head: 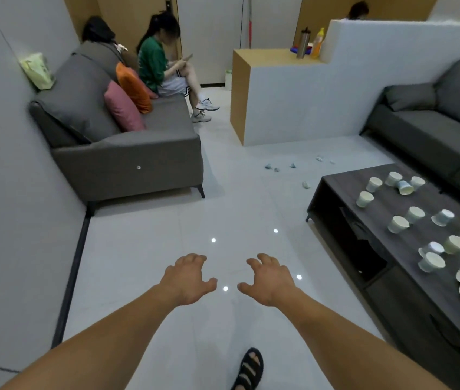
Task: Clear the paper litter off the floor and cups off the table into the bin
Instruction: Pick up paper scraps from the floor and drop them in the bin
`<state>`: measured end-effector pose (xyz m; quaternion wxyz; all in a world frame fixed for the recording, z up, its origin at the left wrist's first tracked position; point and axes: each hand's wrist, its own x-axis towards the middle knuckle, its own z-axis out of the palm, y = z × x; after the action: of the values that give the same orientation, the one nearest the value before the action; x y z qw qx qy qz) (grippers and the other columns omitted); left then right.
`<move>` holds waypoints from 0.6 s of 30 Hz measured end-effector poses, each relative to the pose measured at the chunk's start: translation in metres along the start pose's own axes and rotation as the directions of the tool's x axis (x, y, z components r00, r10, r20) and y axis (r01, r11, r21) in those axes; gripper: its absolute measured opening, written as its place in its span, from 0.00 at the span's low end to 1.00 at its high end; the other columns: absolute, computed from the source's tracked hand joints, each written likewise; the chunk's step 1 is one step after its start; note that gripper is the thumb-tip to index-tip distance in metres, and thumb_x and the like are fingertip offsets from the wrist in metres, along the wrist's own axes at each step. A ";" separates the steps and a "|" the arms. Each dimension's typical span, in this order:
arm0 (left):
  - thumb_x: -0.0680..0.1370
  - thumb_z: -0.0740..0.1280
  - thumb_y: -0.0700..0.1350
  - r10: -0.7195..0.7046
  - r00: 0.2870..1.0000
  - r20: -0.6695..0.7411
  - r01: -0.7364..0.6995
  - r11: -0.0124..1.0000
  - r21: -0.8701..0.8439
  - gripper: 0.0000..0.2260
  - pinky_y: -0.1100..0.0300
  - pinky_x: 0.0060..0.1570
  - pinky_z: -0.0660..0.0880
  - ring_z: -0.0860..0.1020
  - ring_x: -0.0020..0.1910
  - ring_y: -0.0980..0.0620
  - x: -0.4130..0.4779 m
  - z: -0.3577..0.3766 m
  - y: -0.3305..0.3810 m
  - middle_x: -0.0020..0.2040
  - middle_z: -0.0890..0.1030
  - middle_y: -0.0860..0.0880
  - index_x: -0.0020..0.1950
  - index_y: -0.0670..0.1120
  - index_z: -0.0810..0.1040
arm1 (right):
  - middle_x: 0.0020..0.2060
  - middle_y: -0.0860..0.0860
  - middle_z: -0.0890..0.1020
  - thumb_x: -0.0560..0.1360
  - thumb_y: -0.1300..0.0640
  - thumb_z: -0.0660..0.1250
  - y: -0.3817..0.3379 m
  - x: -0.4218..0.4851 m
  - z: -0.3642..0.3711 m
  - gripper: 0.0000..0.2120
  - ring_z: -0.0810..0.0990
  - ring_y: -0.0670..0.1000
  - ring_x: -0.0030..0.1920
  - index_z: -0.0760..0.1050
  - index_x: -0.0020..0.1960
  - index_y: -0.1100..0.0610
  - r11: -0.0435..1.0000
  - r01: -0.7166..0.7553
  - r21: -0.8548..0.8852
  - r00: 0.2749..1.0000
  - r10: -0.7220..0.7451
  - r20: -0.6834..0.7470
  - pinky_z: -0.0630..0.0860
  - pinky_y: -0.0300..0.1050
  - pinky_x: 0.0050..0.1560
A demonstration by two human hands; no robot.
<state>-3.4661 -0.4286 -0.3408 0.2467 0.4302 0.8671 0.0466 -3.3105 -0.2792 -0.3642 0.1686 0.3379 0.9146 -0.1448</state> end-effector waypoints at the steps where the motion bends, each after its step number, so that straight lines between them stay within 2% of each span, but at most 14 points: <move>1: 0.75 0.60 0.64 0.003 1.000 -0.005 -0.003 1.000 -0.001 0.34 0.50 0.71 0.60 0.59 0.74 0.48 0.022 -0.010 0.007 0.76 0.60 0.50 0.77 0.50 0.58 | 0.78 0.53 0.55 0.75 0.33 0.59 0.008 0.020 -0.012 0.37 0.55 0.56 0.76 0.54 0.78 0.49 1.000 0.000 0.005 1.000 0.000 -0.010 0.60 0.55 0.72; 9: 0.76 0.60 0.63 0.009 1.000 0.004 -0.009 1.000 -0.011 0.33 0.50 0.70 0.62 0.60 0.74 0.48 0.174 -0.077 0.060 0.76 0.60 0.50 0.77 0.49 0.57 | 0.77 0.52 0.56 0.75 0.35 0.60 0.074 0.146 -0.098 0.37 0.57 0.55 0.75 0.55 0.78 0.49 0.997 -0.032 0.077 0.999 0.035 -0.040 0.63 0.55 0.70; 13: 0.76 0.60 0.63 0.068 0.995 0.072 -0.070 0.997 0.018 0.34 0.50 0.71 0.61 0.59 0.74 0.47 0.244 -0.090 0.084 0.77 0.59 0.49 0.77 0.49 0.57 | 0.76 0.52 0.57 0.75 0.36 0.61 0.111 0.199 -0.120 0.36 0.59 0.55 0.74 0.56 0.77 0.49 0.988 -0.104 0.115 0.994 0.106 -0.013 0.65 0.54 0.67; 18: 0.76 0.61 0.62 0.156 0.984 0.090 -0.156 0.988 -0.003 0.34 0.50 0.70 0.62 0.60 0.74 0.47 0.357 -0.120 0.107 0.76 0.59 0.49 0.77 0.48 0.57 | 0.77 0.52 0.57 0.75 0.36 0.61 0.152 0.286 -0.155 0.37 0.59 0.56 0.74 0.56 0.78 0.50 0.979 -0.171 0.107 0.985 0.172 -0.006 0.66 0.55 0.68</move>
<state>-3.6262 -0.0716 -0.3425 0.2802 0.4989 0.8189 0.0445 -3.4463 0.0532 -0.3636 0.1554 0.4251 0.8743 -0.1755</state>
